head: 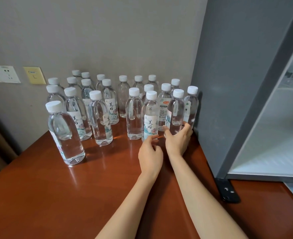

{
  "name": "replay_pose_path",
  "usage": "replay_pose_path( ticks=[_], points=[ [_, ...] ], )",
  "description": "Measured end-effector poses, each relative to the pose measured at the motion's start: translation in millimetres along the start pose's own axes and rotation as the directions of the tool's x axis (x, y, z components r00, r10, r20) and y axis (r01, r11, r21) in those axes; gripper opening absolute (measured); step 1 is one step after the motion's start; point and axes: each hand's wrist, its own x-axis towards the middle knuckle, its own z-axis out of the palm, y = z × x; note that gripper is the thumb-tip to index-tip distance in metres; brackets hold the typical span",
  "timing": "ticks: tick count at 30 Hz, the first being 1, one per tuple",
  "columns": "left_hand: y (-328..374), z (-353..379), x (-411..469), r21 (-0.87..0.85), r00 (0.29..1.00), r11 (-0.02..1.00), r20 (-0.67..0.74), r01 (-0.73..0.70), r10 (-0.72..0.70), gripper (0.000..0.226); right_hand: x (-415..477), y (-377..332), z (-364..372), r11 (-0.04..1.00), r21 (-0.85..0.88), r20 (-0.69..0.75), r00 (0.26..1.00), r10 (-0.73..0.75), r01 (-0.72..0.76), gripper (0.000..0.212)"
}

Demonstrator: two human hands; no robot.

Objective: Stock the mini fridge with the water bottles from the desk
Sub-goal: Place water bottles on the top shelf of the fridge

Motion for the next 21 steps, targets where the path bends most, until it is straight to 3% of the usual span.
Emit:
replay_pose_path(
  ticks=[10,21],
  points=[
    [-0.9,-1.4,0.6,-0.080,0.999,0.997,0.052,-0.008,0.013,0.041,-16.2,11.1,-42.5,0.950,0.303,0.278,0.961,-0.013,-0.074,0.057],
    [2.7,-12.8,-17.6,-0.302,0.966,0.950,0.211,-0.082,0.151,0.031,-41.9,17.6,-90.5,0.911,0.390,0.537,0.837,-0.105,-0.136,0.056]
  ],
)
